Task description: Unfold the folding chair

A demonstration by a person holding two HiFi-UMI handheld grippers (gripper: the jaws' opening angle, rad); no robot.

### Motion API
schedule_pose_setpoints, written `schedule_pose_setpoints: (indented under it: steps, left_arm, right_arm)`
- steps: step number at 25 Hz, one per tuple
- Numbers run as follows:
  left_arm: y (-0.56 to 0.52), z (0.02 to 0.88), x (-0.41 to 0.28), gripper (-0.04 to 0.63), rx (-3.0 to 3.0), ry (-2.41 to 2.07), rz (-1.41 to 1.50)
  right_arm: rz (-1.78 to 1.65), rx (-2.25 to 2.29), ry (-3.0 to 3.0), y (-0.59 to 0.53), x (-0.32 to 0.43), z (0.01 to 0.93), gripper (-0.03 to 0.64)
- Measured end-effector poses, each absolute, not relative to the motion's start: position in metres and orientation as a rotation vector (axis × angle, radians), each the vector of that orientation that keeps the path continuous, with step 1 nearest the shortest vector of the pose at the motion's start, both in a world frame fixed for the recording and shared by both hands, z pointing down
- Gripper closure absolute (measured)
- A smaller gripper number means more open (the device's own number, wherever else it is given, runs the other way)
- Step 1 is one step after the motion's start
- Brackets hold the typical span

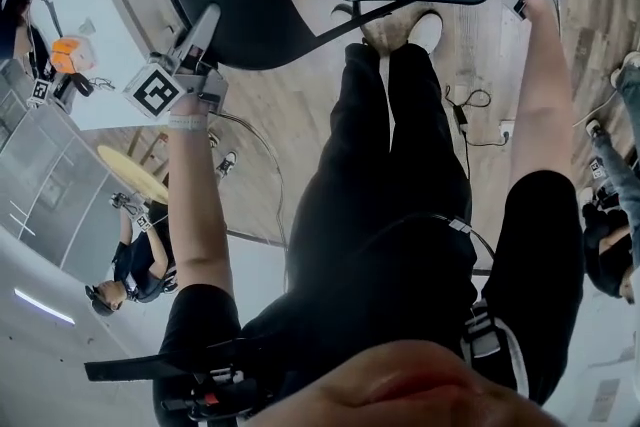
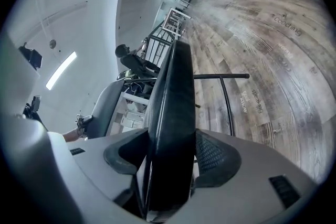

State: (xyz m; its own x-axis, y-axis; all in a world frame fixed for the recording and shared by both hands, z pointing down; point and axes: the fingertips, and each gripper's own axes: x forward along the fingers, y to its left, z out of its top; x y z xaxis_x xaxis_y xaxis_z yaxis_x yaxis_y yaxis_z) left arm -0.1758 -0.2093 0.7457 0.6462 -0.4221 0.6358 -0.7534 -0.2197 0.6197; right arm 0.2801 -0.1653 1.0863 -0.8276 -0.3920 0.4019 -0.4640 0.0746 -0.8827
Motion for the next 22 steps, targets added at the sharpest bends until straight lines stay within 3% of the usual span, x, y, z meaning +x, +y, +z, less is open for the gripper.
schedule_pose_setpoints:
  steps: [7,17,22]
  left_arm:
    - [-0.208,0.744,-0.134,0.508,1.874,-0.945,0.434]
    - [-0.209,0.742,-0.120,0.509,1.861,-1.030,0.448]
    - [-0.212,0.724,-0.133,0.439,1.963,-1.181,0.544]
  right_arm:
    - [2.000,0.949,-2.191,-0.161,0.298,1.107,0.360]
    - [1.837,1.062,-2.193,-0.159,0.322,1.122,0.357]
    - [1.491,1.255,-2.170,-0.173,0.342,1.106,0.308]
